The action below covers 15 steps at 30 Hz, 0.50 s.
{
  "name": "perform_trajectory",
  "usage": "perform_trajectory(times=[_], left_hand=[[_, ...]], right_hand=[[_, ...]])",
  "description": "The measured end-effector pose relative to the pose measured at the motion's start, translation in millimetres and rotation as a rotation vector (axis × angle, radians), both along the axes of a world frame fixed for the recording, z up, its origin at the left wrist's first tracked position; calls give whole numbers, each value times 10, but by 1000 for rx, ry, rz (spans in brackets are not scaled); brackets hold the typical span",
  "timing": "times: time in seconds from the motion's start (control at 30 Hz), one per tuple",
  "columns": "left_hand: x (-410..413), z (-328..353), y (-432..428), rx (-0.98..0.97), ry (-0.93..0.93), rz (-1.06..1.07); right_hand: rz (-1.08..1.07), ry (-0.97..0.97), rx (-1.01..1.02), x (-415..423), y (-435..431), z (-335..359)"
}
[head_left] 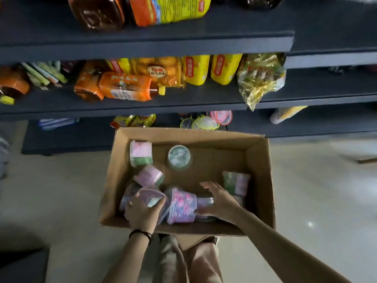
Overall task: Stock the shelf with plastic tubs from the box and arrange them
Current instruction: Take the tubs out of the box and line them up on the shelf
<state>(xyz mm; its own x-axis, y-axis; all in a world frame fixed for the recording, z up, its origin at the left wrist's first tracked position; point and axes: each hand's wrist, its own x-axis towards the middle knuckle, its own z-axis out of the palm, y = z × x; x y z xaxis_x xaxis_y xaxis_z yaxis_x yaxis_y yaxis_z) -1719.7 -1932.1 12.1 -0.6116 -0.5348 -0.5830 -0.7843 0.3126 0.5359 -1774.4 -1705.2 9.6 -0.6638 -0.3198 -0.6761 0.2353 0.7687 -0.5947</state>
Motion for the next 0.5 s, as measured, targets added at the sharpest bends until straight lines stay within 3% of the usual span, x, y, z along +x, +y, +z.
perform_trajectory(times=[0.1, 0.23, 0.5], left_hand=[[5, -291, -89, -68, -124, 135], [-18, -620, -110, 2, -170, 278], [-58, -843, -105, -78, -215, 305]], right_hand=[[152, 5, -20, 57, -392, -409], [294, 45, 29, 170, -684, -742], [157, 128, 80, 223, -558, -922]])
